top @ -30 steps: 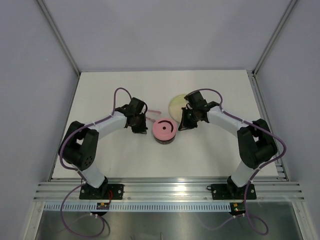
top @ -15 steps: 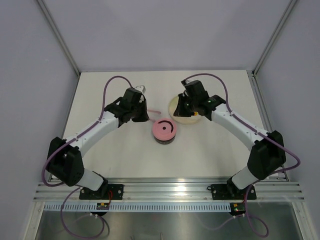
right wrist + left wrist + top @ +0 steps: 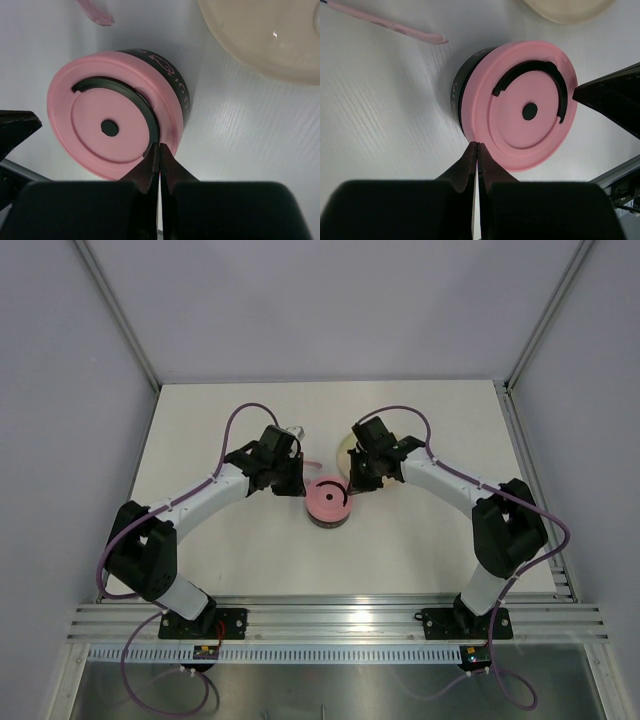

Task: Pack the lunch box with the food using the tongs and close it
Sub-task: Close the box lid on the packing box.

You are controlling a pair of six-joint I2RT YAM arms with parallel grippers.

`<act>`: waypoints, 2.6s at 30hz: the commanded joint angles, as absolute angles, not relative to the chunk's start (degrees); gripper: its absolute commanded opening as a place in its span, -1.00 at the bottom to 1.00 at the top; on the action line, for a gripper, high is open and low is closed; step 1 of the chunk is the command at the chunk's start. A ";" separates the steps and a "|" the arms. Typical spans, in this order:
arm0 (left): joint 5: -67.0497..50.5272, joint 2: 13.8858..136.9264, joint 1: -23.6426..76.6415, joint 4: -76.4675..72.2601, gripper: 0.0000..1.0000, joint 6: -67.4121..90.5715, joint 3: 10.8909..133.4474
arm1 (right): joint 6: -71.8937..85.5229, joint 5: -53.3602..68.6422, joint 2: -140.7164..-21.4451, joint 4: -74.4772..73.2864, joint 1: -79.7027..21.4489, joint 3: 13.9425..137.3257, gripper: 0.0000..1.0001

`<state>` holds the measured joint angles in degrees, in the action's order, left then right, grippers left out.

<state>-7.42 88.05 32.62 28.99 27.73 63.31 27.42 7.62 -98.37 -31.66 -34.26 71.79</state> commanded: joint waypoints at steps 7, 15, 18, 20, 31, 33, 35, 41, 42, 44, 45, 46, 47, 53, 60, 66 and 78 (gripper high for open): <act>-8.26 85.52 32.70 28.48 -1.00 26.37 64.69 | 26.37 5.97 -95.80 -34.37 -41.13 81.30 -1.00; -2.47 82.89 32.08 30.24 -1.00 27.33 64.51 | 27.60 9.93 -104.04 -30.85 -44.47 79.90 -1.00; -1.67 81.92 30.94 30.67 -1.00 27.42 64.16 | 27.33 9.67 -109.22 -30.58 -44.74 78.93 -1.00; -1.06 81.65 30.06 30.85 -1.00 27.68 63.46 | 27.25 10.10 -110.47 -31.29 -44.82 79.28 -1.00; -4.13 82.18 26.72 29.44 -1.00 29.62 60.73 | 25.67 4.40 -102.22 -35.16 -45.53 88.42 -1.00; -3.96 81.48 26.72 29.44 -1.00 29.36 60.73 | 25.23 1.24 -101.87 -34.98 -45.18 88.16 -1.00; -3.87 80.86 26.72 29.44 -1.00 29.00 60.47 | 25.31 1.40 -102.30 -35.07 -44.48 88.33 -1.00; -4.74 80.60 26.72 28.74 -1.00 29.18 59.33 | 25.84 -2.36 -106.16 -34.98 -43.42 88.33 -1.00; -5.01 80.42 26.81 28.57 -1.00 29.27 59.33 | 26.10 -2.55 -107.04 -35.33 -43.16 87.81 -1.00; -5.18 80.16 26.72 28.48 -1.00 29.18 59.24 | 26.37 -2.20 -109.93 -34.98 -42.80 86.75 -1.00; -5.27 80.07 26.81 28.48 -1.00 29.01 59.15 | 26.45 -1.68 -110.82 -34.98 -42.80 85.62 -1.00; -5.19 79.98 26.72 28.65 -1.00 28.92 59.06 | 26.46 -0.36 -112.22 -34.98 -42.72 85.17 -1.00; -5.19 79.81 26.72 28.74 -1.00 28.74 59.06 | 26.54 -0.26 -112.67 -35.24 -42.80 84.91 -1.00; -5.36 79.01 26.72 29.36 -1.00 28.13 58.97 | 25.84 2.73 -105.14 -37.08 -42.89 87.88 -1.00; -4.83 78.58 26.72 29.09 -1.00 28.39 59.41 | 22.24 -3.78 -102.13 -39.90 -42.80 95.27 -1.00; -4.04 76.82 26.72 29.36 -1.00 28.21 58.80 | 24.43 -1.06 -105.11 -35.69 -42.89 88.36 -1.00; -1.32 71.46 26.72 33.04 -1.00 26.02 62.48 | 23.47 -4.64 -104.25 -41.92 -43.07 94.38 -0.88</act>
